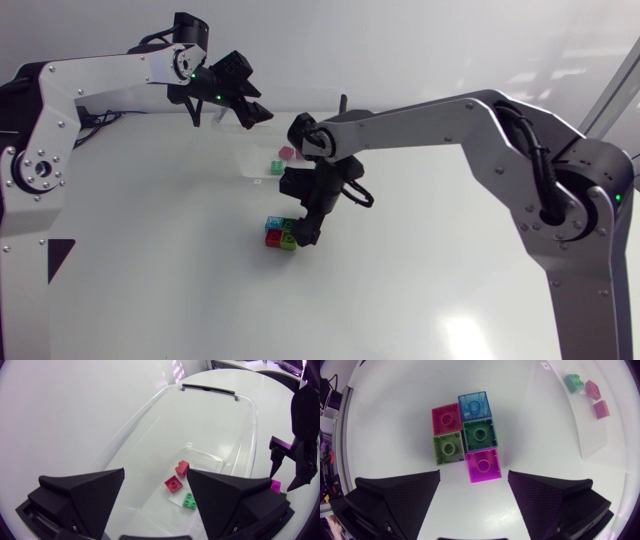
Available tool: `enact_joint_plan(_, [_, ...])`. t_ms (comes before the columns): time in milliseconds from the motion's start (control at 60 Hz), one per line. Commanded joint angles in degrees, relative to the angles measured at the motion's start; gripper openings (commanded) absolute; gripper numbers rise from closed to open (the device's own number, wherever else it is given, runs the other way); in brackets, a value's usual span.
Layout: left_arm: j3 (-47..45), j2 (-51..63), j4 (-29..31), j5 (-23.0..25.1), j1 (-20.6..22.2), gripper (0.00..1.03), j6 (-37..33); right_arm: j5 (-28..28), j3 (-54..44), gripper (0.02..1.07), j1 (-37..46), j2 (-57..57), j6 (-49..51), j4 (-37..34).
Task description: Place the duplo bricks in the container
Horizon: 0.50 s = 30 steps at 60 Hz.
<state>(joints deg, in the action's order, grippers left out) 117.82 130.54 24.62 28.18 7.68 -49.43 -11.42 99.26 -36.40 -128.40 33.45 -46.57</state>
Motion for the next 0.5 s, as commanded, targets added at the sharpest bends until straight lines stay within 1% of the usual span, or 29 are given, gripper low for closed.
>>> enact_joint_plan(0, [0.2,-0.7,1.2,0.3,-0.2,0.95,0.9,0.5,1.8,1.00,-0.6,-2.6,-0.6,-1.4])
enact_joint_plan(217, [-3.3,-5.4,1.2,0.6,-1.0,0.95,0.9,1.0,3.7,0.95,-1.0,-3.7,-0.7,-2.5])
enact_joint_plan(283, [-3.6,-6.3,1.2,1.0,-1.3,0.95,0.9,1.0,4.0,0.90,-1.1,-4.0,-0.8,-2.8])
enact_joint_plan(383, [-3.7,-7.8,1.2,1.6,-1.4,0.97,1.0,1.0,3.7,0.76,-1.1,-4.4,-0.8,-3.2])
enact_joint_plan(483, [-4.4,-9.3,1.2,2.1,-1.5,0.97,1.1,1.0,3.0,0.73,-1.5,-4.2,-0.8,-3.0])
